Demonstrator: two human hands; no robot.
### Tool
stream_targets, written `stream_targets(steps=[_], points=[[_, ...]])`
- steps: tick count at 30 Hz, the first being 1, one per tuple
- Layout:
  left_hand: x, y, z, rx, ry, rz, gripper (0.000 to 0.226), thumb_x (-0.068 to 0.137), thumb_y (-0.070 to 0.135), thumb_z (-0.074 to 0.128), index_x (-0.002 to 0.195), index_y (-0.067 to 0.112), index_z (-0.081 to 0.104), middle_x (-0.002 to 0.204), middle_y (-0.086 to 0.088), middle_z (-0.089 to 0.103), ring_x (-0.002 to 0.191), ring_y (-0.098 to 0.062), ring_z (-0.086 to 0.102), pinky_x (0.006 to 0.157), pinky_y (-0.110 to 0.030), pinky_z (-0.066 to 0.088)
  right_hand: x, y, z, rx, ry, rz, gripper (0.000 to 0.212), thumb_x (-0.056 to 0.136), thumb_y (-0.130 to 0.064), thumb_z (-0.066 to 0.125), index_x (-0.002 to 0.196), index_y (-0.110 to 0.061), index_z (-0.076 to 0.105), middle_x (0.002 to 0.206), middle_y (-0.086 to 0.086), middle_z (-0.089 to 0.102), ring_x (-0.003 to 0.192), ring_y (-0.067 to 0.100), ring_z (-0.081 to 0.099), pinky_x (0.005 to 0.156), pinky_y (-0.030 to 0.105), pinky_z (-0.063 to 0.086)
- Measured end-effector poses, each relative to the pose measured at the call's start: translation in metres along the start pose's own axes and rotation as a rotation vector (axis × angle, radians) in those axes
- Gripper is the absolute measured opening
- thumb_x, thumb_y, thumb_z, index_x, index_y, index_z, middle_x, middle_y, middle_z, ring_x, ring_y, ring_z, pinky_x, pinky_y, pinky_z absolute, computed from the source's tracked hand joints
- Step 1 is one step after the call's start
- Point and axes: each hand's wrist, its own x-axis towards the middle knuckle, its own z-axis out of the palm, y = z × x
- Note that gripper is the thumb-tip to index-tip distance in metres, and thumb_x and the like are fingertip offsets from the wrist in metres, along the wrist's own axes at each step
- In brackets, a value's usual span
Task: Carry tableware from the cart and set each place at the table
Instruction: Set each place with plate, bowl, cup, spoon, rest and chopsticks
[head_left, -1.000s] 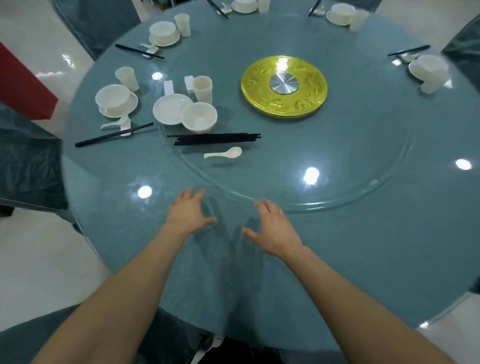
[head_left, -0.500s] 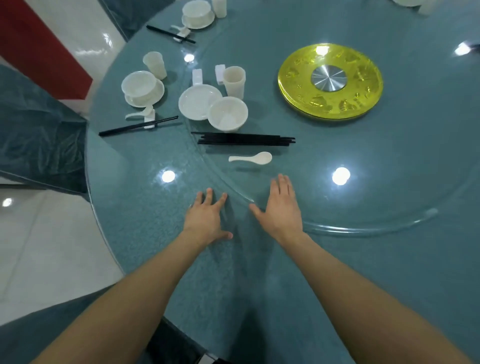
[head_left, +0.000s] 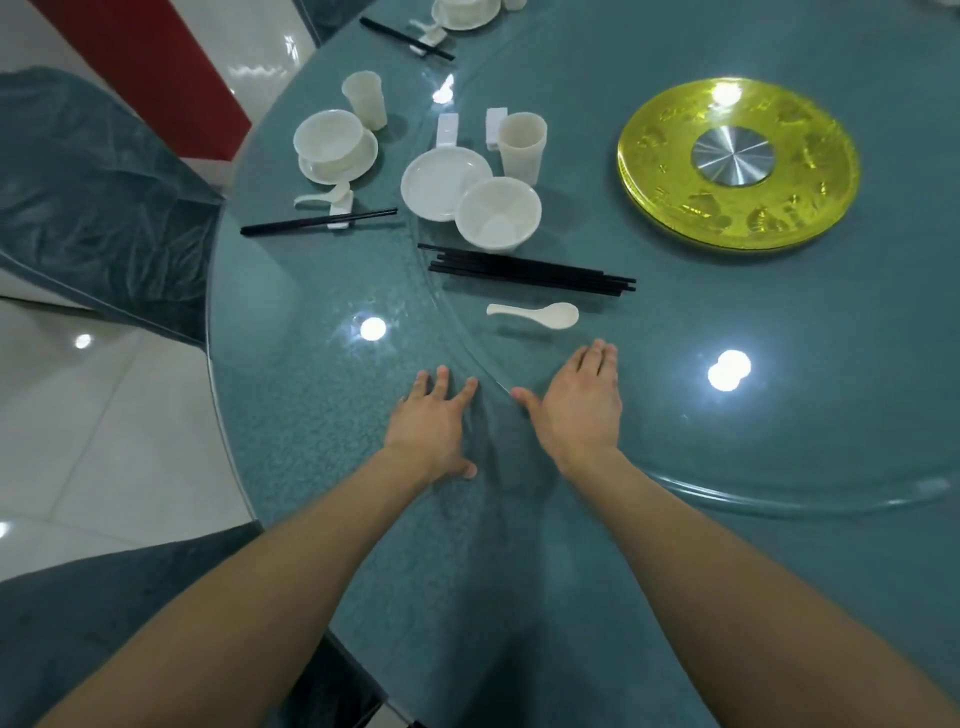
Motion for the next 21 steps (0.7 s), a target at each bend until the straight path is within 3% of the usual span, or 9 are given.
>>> stream_targets(steps=[11,21], points=[[-0.006,0.004,-0.011,-0.011,-0.006,-0.04,0.139,0.069,0.065,0.089,0.169,0.038,-0.004,0.178,-0.006,-0.005,0.164,-0.032,0.002,0.125,-0.05,0.035,-0.005,0.018,-0.004,-0.001,-0.014,-0.082,0.114,0.095,-0.076,0.05,0.159,0.014,0.02,0.167,0.033,0.021,0.157,0.046,0.017,0.129,0.046,0.022],[-0.009,0.002,-0.011,-0.019,-0.009,-0.051,0.138,0.071,0.069,0.086,0.167,0.044,-0.009,0.178,0.002,-0.011,0.164,-0.025,-0.002,0.124,-0.052,0.037,-0.018,0.066,0.002,0.155,-0.004,-0.164,0.113,0.096,-0.077,0.049,0.163,0.007,0.015,0.173,0.025,0.011,0.162,0.037,0.002,0.132,0.044,0.015]])
